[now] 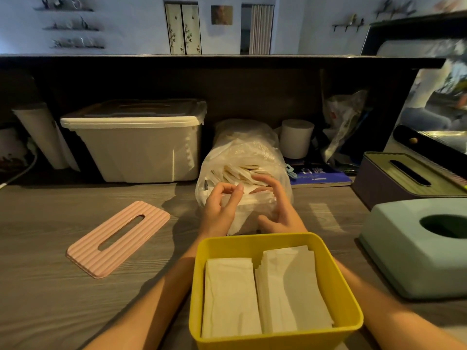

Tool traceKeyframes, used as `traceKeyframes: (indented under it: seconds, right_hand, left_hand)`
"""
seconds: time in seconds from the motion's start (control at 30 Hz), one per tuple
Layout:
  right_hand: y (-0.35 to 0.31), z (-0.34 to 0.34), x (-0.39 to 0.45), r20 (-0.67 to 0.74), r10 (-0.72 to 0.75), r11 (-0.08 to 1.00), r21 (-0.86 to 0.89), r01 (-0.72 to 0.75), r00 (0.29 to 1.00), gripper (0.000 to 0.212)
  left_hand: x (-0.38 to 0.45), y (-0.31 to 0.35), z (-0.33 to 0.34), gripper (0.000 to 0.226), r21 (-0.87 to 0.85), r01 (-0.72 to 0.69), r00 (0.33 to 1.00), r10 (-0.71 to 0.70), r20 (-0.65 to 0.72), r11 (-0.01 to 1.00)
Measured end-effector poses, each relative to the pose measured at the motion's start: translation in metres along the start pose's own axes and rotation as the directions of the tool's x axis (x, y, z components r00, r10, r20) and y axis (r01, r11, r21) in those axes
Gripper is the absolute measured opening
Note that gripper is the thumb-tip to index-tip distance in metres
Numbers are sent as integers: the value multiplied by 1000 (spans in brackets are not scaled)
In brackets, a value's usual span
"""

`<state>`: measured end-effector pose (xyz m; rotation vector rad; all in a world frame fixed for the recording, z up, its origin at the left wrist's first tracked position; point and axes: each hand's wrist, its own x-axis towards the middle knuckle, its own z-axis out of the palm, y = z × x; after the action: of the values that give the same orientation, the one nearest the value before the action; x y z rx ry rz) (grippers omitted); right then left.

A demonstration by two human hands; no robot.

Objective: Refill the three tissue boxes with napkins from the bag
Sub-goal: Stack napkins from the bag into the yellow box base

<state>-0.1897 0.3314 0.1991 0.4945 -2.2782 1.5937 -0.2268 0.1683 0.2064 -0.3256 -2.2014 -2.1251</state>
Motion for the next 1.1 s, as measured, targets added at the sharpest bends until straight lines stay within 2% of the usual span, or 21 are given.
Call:
traceKeyframes:
  seconds: [0.13,0.2,0.3,0.37,0.5,0.57,0.67,0.77,0.83,1.1]
  right_hand:
    - [4,-2,0,84,45,983,-183,-29,995,71]
    - [5,-5,-1,93,96,972,-221,-73,991,62]
    - [6,-3,-4,79,118,986,-129,-108,990,57]
    - [3,0,-3,64,103,993,-66,-99,993,62]
    - [-1,1,-2,80,54,997,-64,-49,995,70]
    - [-2,-5,-2,72,59,997,-46,-56,996,71]
    - [2,-19,-2,127,38,993,-111,-24,991,72]
    - [4,-31,-2,135,110,978,-193,-83,985,69]
    - [0,-36,-3,115,152,967,-221,-124,982,64]
    - [-38,-47,-2,126,234,953,-225,-202,964,48]
  left_hand:
    - [0,-1,3,14,14,-30,999,30,-38,999]
    - [1,-2,2,11,-8,20,999,-20,-37,1000]
    - [2,1,1,15,-93,113,993,-115,-21,989]
    - [2,2,1,19,-98,92,995,-95,-24,991]
    - [1,0,3,14,-31,68,998,-68,-16,997]
    - [2,3,1,19,-11,66,998,-66,6,998]
    - [1,10,-11,31,171,-17,982,-16,189,985]
    - [1,14,-32,42,344,-129,933,-4,360,930]
    - [3,13,-45,39,372,-192,922,37,386,908]
    - [-4,48,-57,39,383,-247,927,103,361,890]
